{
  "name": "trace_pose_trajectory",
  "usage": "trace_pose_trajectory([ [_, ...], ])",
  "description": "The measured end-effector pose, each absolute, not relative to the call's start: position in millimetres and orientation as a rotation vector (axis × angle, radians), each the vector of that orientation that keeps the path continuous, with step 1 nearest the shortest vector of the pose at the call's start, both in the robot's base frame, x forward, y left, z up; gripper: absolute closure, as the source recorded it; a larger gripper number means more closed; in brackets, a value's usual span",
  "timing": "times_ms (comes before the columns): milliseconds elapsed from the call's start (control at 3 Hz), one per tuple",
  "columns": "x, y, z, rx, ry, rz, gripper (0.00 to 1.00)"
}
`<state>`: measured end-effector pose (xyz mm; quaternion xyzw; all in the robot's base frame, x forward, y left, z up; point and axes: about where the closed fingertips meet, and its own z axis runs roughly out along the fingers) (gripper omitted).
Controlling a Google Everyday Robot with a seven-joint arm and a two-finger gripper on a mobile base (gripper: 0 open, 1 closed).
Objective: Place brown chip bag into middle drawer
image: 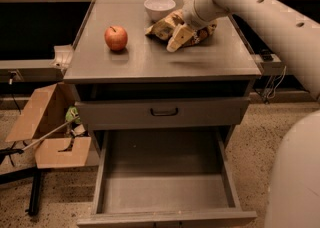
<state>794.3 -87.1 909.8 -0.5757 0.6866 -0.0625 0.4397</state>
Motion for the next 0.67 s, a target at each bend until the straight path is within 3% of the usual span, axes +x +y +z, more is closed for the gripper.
trace_pose_trajectory([
  [333,813.9,-82.9,897.2,-1.415,1.719,-0.131,0.0],
  [667,827.0,-78.6,887.2,-1.399,1.734,-0.108,0.19],
])
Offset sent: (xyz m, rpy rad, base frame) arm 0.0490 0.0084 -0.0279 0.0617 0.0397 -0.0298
